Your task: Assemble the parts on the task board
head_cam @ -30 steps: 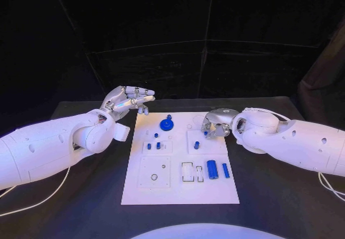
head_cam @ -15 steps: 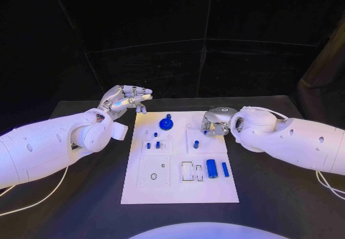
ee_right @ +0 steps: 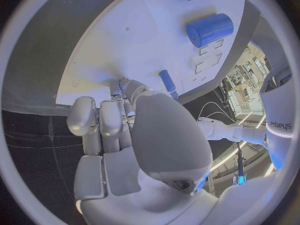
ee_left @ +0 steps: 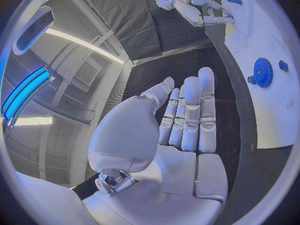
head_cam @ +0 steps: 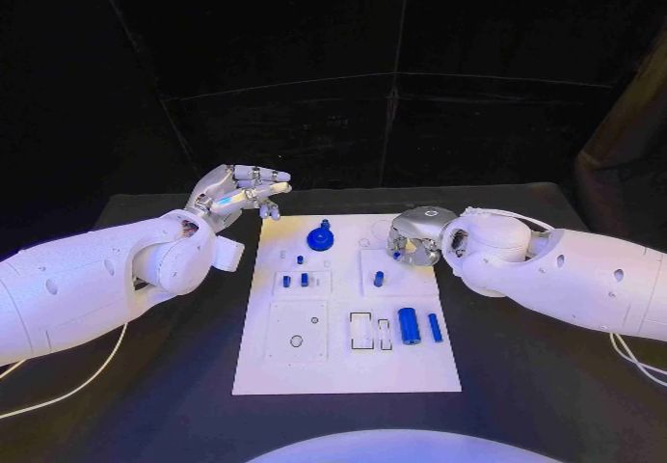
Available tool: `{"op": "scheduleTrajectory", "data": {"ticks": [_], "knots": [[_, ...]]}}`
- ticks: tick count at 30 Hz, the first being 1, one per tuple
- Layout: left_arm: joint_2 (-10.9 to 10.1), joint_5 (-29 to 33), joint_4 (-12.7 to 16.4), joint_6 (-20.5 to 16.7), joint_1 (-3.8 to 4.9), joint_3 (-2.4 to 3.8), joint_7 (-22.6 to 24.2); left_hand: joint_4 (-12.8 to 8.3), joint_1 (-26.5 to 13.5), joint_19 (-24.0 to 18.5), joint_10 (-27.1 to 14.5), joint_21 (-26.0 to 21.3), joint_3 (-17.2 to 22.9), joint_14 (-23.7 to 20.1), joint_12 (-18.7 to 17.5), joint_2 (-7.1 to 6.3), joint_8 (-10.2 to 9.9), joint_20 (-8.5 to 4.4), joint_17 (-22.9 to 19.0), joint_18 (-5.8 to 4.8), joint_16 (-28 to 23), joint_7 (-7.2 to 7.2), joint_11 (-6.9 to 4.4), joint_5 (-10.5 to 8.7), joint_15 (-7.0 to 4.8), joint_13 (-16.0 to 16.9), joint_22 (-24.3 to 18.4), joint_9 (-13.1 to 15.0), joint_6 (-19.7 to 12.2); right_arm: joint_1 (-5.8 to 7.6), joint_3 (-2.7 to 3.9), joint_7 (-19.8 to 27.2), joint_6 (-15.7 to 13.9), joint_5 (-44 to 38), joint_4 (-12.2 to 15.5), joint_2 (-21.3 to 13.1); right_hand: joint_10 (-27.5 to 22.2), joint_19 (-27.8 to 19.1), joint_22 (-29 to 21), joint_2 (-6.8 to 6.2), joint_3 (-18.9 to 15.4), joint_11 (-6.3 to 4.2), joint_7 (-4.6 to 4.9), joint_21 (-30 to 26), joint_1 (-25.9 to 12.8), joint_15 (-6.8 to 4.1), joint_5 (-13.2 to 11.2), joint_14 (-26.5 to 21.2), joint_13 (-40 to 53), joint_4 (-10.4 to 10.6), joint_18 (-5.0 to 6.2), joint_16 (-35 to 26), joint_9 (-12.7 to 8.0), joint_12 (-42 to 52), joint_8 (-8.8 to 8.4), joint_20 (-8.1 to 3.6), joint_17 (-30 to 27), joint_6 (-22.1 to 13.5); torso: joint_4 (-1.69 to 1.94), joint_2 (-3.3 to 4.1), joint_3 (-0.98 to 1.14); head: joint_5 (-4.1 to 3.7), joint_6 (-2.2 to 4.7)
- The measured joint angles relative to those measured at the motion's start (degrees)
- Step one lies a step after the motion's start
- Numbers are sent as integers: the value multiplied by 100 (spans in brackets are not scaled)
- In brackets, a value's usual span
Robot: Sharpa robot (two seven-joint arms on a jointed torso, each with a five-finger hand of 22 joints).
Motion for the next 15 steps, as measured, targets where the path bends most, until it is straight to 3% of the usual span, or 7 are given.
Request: {"op": "scheduleTrajectory", "data": {"ticks": [3,5,15], "knots": [[-4,1,0,-20,0,0,2,-33,0,0,0,0,33,0,0,0,0,0,-17,0,-23,20,0,45,0,0,-12,0,-21,-14,-6,-33,-101,-14,73,-57,20,11,27,-22,172,20,9,30,-116,0,4,0,0,-66,0,14,-6,-23,-10,5,-1,32,2,0,1,10,3],[-5,2,-4,-35,0,0,6,-60,1,0,0,-23,60,-12,0,-1,0,0,-24,0,-23,20,0,83,-12,0,-15,0,-21,-15,-6,-51,-178,-15,127,-90,20,29,51,-37,253,20,7,45,-157,0,4,0,3,-99,-91,24,-6,-25,-17,-13,-1,49,2,-3,0,12,3],[-10,4,-30,-144,0,0,20,-74,23,0,-31,-23,106,-42,0,-23,0,0,-47,0,-23,42,31,84,0,-8,-25,1,-42,-14,-5,-88,-651,-2,358,-247,41,151,222,-65,397,3,7,151,-281,0,4,0,8,-176,-90,90,8,-35,-33,-5,46,49,5,-8,0,10,44]]}}
